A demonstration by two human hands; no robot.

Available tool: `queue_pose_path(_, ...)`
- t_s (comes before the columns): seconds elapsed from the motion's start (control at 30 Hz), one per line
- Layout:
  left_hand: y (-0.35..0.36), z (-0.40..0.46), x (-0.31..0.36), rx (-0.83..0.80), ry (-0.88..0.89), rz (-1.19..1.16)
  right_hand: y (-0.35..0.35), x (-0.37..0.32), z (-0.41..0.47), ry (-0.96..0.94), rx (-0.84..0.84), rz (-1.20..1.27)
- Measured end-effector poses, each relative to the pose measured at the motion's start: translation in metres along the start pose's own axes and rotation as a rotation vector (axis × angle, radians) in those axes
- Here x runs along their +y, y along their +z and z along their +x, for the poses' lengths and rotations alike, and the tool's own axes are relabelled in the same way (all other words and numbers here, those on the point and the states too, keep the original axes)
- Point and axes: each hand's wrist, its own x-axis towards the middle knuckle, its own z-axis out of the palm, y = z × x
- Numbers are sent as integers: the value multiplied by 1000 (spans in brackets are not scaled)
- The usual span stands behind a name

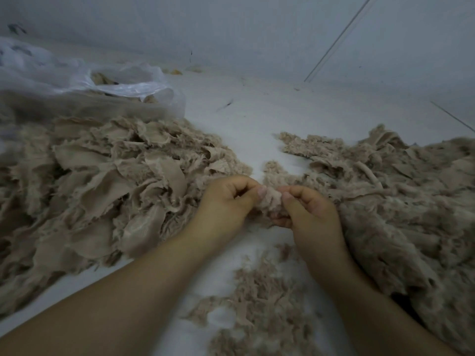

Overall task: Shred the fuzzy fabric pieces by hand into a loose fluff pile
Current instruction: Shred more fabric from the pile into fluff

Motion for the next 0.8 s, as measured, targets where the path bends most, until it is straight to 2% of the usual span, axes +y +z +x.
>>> queue_pose_path(0.1, 0, -2, 2, 29, 10, -95, 0, 0, 1, -32, 45, -24)
queue_pose_path(0.27, -3, 4, 0, 101, -141, -342, -2, 1, 2, -13, 93, -18)
queue_pose_path(0.37, 2, 3, 0, 43, -147, -354, -1, -3, 0, 12, 10, 26)
queue_pose_path(0.53, 3, -1, 0, -75, -124, -380, 1, 2, -3, -51, -193, -21)
queue_pose_path(0.8, -2, 1, 2, -24, -167, -431, 0, 7, -3, -114, -167, -215)
